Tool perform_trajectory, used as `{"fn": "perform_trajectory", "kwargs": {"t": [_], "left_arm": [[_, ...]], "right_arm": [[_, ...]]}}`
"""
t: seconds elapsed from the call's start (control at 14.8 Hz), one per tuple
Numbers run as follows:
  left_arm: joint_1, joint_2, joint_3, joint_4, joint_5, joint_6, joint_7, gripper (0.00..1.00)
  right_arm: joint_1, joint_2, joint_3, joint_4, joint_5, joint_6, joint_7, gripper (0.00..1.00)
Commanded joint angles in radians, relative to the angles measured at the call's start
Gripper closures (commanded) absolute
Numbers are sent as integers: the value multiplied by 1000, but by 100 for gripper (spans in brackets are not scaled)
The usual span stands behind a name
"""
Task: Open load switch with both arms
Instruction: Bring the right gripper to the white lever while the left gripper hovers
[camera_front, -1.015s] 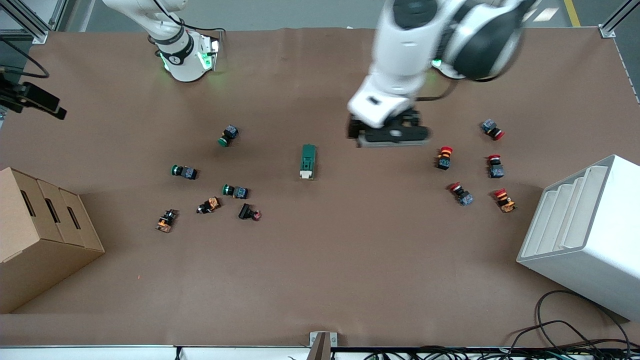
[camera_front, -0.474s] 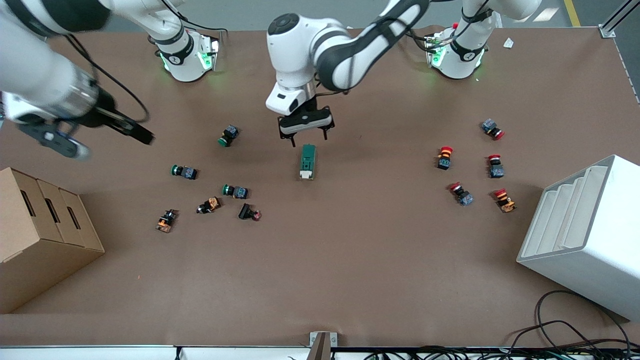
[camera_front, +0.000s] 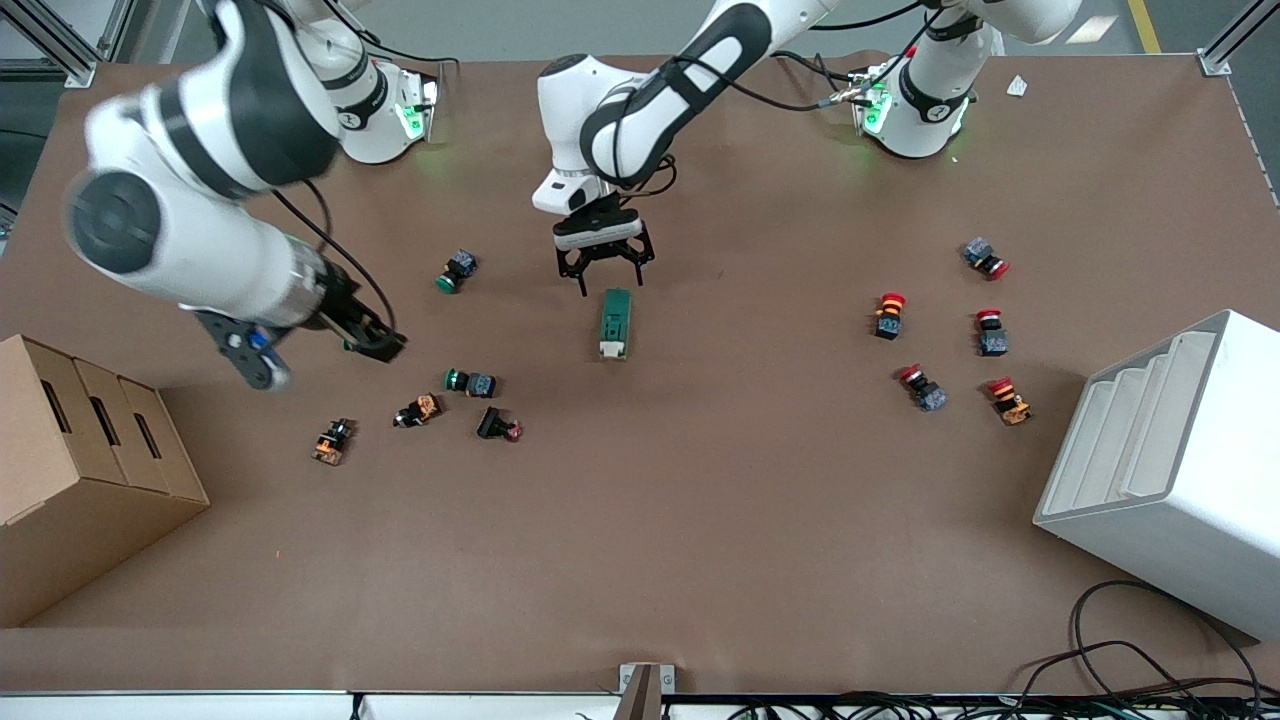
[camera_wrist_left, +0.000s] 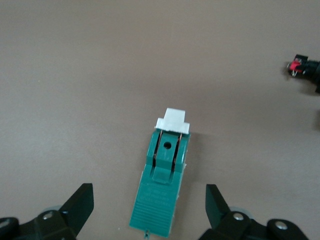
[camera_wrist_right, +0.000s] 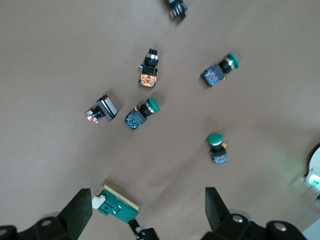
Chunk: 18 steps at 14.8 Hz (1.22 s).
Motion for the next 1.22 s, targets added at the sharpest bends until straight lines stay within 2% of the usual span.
{"fn": "perform_trajectory", "kwargs": {"t": [0.0, 0.2, 0.41, 0.61, 0.88, 1.15], "left_arm": [[-15, 34, 2, -47, 195, 16, -136, 2], [-18, 78, 2, -77, 402, 16, -303, 1], [-24, 90, 2, -88, 515, 16, -392, 2], [-37, 123, 4, -103, 636, 5, -494, 2], [-41, 126, 4, -140, 673, -12, -503, 1], [-37, 126, 5, -143, 675, -12, -511, 1]], "right_arm": [[29, 176, -10, 155, 24, -15, 140, 0], [76, 302, -8, 231, 65, -8, 277, 0], [155, 405, -10, 305, 65, -8, 406, 0], [214, 457, -10, 308, 65, -4, 508, 0], [303, 536, -10, 305, 67, 38, 659, 1], [336, 593, -10, 300, 109, 49, 681, 2]]}}
